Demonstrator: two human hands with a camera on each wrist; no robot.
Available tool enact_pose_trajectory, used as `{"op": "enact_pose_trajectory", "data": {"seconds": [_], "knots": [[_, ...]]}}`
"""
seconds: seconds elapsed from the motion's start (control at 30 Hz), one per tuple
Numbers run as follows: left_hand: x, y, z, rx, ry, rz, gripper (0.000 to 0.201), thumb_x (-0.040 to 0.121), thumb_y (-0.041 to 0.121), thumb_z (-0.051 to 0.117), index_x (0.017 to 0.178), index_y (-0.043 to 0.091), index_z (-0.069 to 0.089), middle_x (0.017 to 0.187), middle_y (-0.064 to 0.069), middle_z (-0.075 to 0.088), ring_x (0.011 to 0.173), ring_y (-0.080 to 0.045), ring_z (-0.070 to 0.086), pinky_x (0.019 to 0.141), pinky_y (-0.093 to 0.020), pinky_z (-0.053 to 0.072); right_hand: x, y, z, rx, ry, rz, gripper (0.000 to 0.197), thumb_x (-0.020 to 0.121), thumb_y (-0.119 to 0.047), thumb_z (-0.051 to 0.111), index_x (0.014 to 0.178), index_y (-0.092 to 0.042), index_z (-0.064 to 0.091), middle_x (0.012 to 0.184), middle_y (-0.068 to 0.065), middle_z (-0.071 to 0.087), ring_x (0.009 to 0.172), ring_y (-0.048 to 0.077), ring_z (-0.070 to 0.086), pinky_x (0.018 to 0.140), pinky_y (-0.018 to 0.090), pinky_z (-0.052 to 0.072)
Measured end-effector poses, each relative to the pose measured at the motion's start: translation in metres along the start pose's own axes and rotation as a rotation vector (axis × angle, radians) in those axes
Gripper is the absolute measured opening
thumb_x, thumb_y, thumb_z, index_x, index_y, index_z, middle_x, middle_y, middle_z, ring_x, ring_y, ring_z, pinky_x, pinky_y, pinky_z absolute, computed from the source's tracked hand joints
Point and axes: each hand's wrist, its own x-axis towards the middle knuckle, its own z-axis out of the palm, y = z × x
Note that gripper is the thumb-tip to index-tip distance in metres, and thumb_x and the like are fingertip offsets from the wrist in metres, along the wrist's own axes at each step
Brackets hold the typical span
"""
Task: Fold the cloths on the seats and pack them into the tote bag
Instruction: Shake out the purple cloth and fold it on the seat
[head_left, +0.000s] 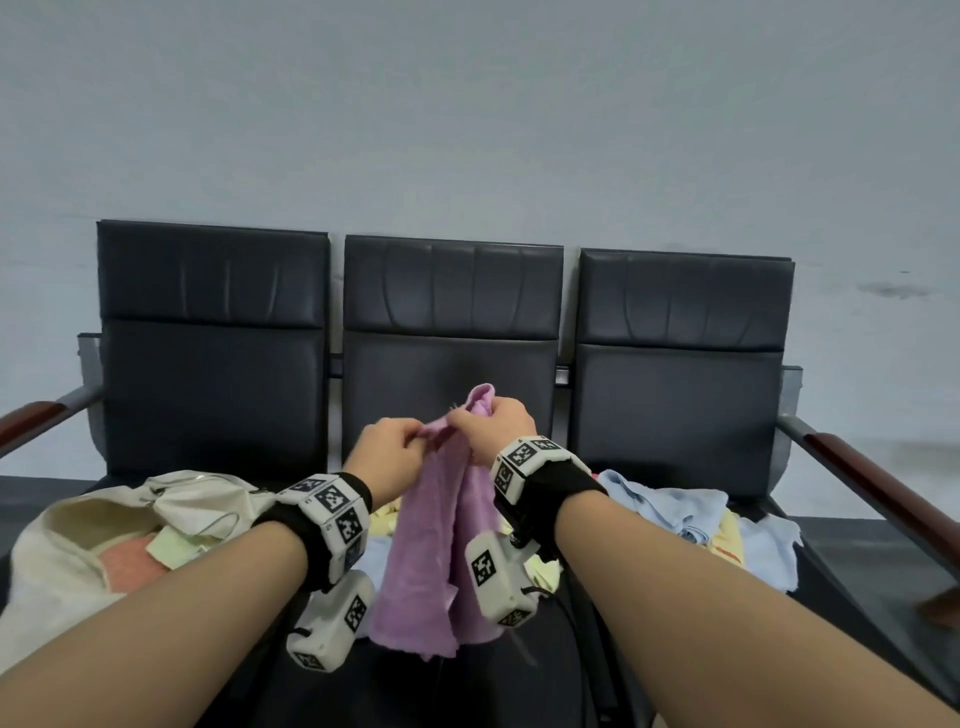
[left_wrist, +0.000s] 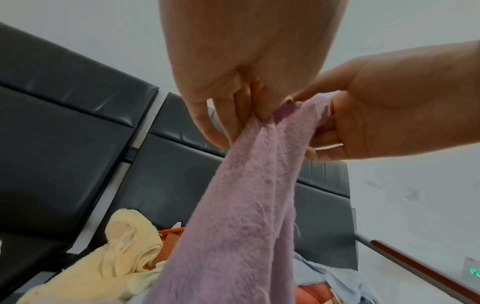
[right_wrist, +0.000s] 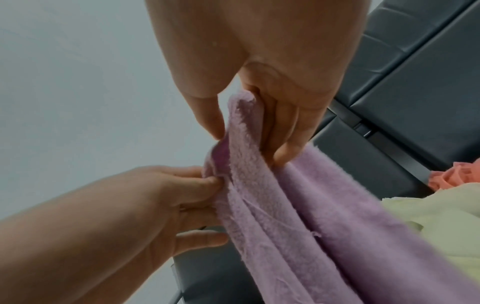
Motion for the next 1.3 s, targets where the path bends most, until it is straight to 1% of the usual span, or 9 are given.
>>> {"op": "enact_pose_trajectory", "data": {"seconds": [0.13,0.33,0.5,0.6,0.73,0.93,1.07,1.17,1.3], "knots": [[0.004,-0.006,-0.011,-0.050,0.134,-0.132,0.022,0.097,0.006,0.045,0.094,0.011,0.067,0.094,-0.010,0.067,0.090,-0.026,0.059,0.075,-0.030,0.041,0.001,-0.001,-0.005,-0.008,0.030,0.001,0.014,0.081,-0.019,0.063,0.093,-0.011,0.062,0.094,0.008,0.065,0.090,0.024,0.064,0.078,0.031,0.053],[0.004,-0.006,-0.017,-0.208,0.155,-0.258,0.021,0.094,0.005,0.043,0.089,0.010,0.063,0.094,-0.010,0.065,0.099,-0.032,0.059,0.081,-0.035,0.043,0.009,0.004,0.000,-0.157,0.068,-0.010,0.012,0.089,-0.009,0.050,0.078,-0.014,0.046,0.097,0.013,0.059,0.090,0.028,0.057,0.073,0.029,0.042],[0.001,-0.003,-0.017,-0.287,0.004,-0.220,0.030,0.072,0.045,0.063,0.084,0.017,0.065,0.088,-0.002,0.069,0.093,-0.024,0.065,0.086,-0.039,0.050,0.009,0.004,0.001,-0.111,0.082,-0.037,0.007,0.091,-0.007,0.045,0.088,-0.014,0.044,0.101,0.012,0.055,0.088,0.028,0.054,0.069,0.028,0.036],[-0.003,-0.006,-0.018,0.002,-0.018,-0.173,0.026,0.076,0.029,0.078,0.091,0.013,0.065,0.085,-0.002,0.069,0.084,-0.022,0.065,0.074,-0.030,0.048,0.009,0.005,-0.003,-0.042,0.097,-0.046,0.009,0.093,-0.008,0.040,0.091,-0.015,0.044,0.099,0.009,0.053,0.075,0.022,0.048,0.056,0.027,0.032],[0.000,-0.013,-0.029,0.063,0.142,-0.192,0.011,0.088,0.016,0.062,0.077,0.014,0.065,0.077,-0.008,0.065,0.086,-0.031,0.063,0.072,-0.028,0.042,0.013,0.008,-0.011,0.037,0.191,-0.058,0.017,0.092,-0.011,0.043,0.102,-0.015,0.057,0.100,0.006,0.062,0.081,0.021,0.052,0.067,0.023,0.036],[0.000,-0.012,-0.042,-0.045,0.080,-0.218,0.027,0.071,0.042,0.053,0.061,0.021,0.068,0.060,-0.002,0.061,0.071,-0.025,0.061,0.060,-0.030,0.043,0.019,0.006,-0.025,0.028,0.247,-0.092,0.013,0.087,-0.016,0.056,0.095,-0.020,0.066,0.086,-0.003,0.060,0.082,0.014,0.054,0.067,0.022,0.038],[0.004,0.001,-0.051,-0.071,0.160,-0.122,0.037,0.070,0.040,0.046,0.072,0.014,0.072,0.068,-0.012,0.065,0.075,-0.029,0.062,0.062,-0.033,0.041,0.020,0.000,-0.036,0.036,0.289,-0.149,0.008,0.085,-0.022,0.060,0.087,-0.023,0.069,0.079,-0.005,0.064,0.073,0.012,0.058,0.054,0.020,0.040],[0.012,0.010,-0.064,-0.086,0.185,-0.082,0.040,0.077,0.032,0.052,0.076,-0.005,0.068,0.072,-0.025,0.058,0.069,-0.026,0.051,0.062,-0.034,0.035,0.023,-0.001,-0.045,0.002,0.331,-0.175,0.010,0.083,-0.034,0.066,0.079,-0.024,0.067,0.072,-0.008,0.062,0.067,0.011,0.058,0.062,0.025,0.047],[0.009,0.025,-0.065,-0.182,0.038,-0.171,0.032,0.054,0.022,0.054,0.068,-0.004,0.064,0.063,-0.009,0.049,0.064,-0.021,0.045,0.061,-0.032,0.035,0.021,0.004,-0.043,-0.072,0.321,-0.222,0.028,0.086,-0.037,0.062,0.070,-0.015,0.062,0.061,-0.002,0.057,0.062,0.019,0.054,0.059,0.030,0.046]]}}
